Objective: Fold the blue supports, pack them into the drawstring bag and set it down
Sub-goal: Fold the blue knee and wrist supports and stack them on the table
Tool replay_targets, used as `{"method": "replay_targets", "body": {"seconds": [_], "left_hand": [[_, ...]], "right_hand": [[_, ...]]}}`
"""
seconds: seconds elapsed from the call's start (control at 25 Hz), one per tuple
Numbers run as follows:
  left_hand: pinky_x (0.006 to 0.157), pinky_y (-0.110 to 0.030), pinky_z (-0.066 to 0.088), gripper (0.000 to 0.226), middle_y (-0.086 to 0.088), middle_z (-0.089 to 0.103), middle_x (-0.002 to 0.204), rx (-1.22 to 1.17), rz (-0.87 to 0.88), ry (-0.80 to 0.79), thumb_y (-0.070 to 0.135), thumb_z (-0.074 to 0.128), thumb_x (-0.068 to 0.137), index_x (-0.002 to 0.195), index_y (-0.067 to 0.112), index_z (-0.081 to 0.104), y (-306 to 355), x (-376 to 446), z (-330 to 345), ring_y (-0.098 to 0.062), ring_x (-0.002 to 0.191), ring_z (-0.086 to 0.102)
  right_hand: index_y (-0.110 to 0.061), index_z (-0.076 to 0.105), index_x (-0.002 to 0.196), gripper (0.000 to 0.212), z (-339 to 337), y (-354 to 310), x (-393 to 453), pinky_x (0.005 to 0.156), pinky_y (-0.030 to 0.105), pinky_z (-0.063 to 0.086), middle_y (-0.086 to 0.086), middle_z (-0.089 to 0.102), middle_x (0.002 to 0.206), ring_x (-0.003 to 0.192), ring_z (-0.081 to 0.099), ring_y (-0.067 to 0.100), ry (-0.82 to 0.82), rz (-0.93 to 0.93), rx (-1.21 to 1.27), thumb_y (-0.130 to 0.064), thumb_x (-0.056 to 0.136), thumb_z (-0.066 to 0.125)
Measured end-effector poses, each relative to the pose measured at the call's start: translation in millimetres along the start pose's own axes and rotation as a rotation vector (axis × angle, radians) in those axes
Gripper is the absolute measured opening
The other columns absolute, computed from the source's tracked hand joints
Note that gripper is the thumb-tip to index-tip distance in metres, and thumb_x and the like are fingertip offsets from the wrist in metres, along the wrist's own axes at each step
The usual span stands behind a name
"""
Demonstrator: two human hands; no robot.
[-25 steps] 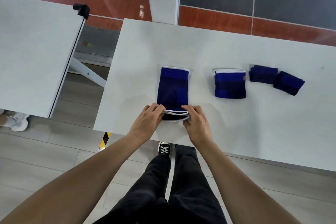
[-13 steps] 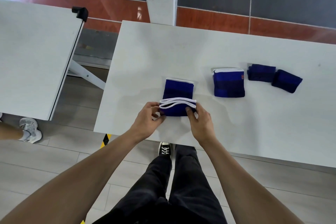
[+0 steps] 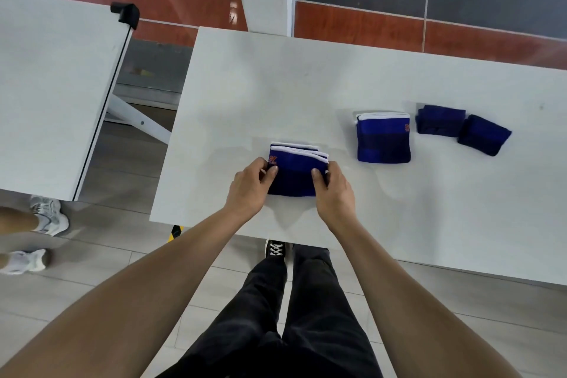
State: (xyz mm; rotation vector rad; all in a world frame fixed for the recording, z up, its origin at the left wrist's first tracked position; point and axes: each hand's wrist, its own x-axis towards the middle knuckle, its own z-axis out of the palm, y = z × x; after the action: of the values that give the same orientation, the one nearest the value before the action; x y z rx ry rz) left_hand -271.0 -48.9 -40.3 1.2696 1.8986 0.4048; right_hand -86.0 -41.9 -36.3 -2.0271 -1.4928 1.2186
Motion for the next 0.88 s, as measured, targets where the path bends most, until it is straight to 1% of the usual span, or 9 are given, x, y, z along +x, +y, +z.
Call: {"method": "replay_targets", "body": {"seconds": [0.08,0.2,0.28,0.36,0.44,0.56,0.72,0.8,0.88], "left_hand": [[0.07,-0.037,0.044,0.03,0.001,0.065,0.086,0.031,-0.025,0.016,0.044,0.045,0.102,0.095,0.017,0.055,4.5,1.9,4.9,-0.029,0.086,0.059],[0.07,-0.035,0.039,0.032,0.0,0.064,0.087,0.064,-0.076,0.046,0.042,0.044,0.103,0.098,0.013,0.057,7.9,2.0,9.5,-0.027,0.085,0.053],[0.072,-0.034,0.039,0.031,0.002,0.063,0.088,0.08,-0.124,0.079,0.043,0.048,0.101,0.101,0.013,0.059,6.3,4.4,10.8,-0.023,0.086,0.051],[0.073,-0.035,0.042,0.032,0.002,0.064,0.09,0.098,-0.172,0.111,0.047,0.054,0.097,0.099,0.015,0.058,4.3,8.2,12.2,-0.022,0.088,0.053],[0.072,-0.035,0.043,0.035,0.001,0.065,0.09,0.12,-0.217,0.141,0.05,0.056,0.094,0.097,0.015,0.057,7.1,9.3,15.9,-0.022,0.087,0.054],[0.069,-0.033,0.039,0.037,0.001,0.064,0.091,0.136,-0.257,0.19,0.051,0.057,0.093,0.097,0.015,0.055,12.2,9.2,21.0,-0.02,0.083,0.052],[0.072,-0.033,0.039,0.044,0.001,0.058,0.097,0.166,-0.263,0.189,0.058,0.056,0.09,0.101,0.016,0.055,7.3,11.4,9.6,-0.021,0.085,0.054],[0.074,-0.035,0.038,0.035,-0.004,0.053,0.107,0.124,-0.266,0.245,0.049,0.048,0.098,0.106,0.014,0.053,-0.1,8.6,2.4,-0.027,0.09,0.058],[0.072,-0.037,0.039,0.022,-0.008,0.048,0.118,0.095,-0.25,0.35,0.034,0.045,0.102,0.111,0.014,0.05,-7.4,2.0,-2.9,-0.032,0.095,0.059]], "right_hand": [[-0.018,0.049,0.107,0.02,0.6,-1.2,6.0,0.068,0.036,0.044,-0.005,0.06,0.091,0.081,0.059,0.022,-0.006,0.009,-0.035,-0.037,0.106,0.043],[-0.018,0.046,0.102,0.021,5.1,-1.3,11.0,0.069,0.043,0.049,-0.001,0.061,0.086,0.08,0.061,0.028,0.006,0.015,-0.078,-0.039,0.105,0.043],[-0.017,0.046,0.106,0.022,8.3,-2.4,12.7,0.073,0.049,0.053,-0.002,0.062,0.086,0.082,0.062,0.029,0.04,0.038,-0.063,-0.039,0.103,0.047],[-0.016,0.046,0.11,0.026,9.0,-5.1,14.9,0.077,0.05,0.054,-0.003,0.061,0.089,0.086,0.063,0.028,0.068,0.096,-0.046,-0.039,0.101,0.052],[-0.016,0.045,0.11,0.029,8.7,-7.5,18.8,0.079,0.049,0.054,0.0,0.063,0.093,0.088,0.063,0.028,0.088,0.146,-0.046,-0.04,0.099,0.056],[-0.018,0.044,0.107,0.031,8.7,-11.2,22.9,0.079,0.046,0.054,-0.001,0.062,0.095,0.089,0.063,0.027,0.127,0.195,-0.039,-0.042,0.096,0.06],[-0.017,0.044,0.107,0.038,7.8,-7.5,22.2,0.079,0.042,0.05,-0.001,0.059,0.1,0.089,0.058,0.022,0.163,0.209,-0.048,-0.048,0.093,0.062],[-0.016,0.046,0.104,0.035,6.8,-2.5,18.6,0.074,0.038,0.046,0.0,0.059,0.098,0.088,0.058,0.022,0.171,0.196,-0.02,-0.049,0.096,0.056],[-0.017,0.047,0.102,0.031,7.0,0.7,11.9,0.071,0.035,0.042,0.0,0.058,0.098,0.087,0.058,0.021,0.201,0.186,0.024,-0.048,0.1,0.048]]}}
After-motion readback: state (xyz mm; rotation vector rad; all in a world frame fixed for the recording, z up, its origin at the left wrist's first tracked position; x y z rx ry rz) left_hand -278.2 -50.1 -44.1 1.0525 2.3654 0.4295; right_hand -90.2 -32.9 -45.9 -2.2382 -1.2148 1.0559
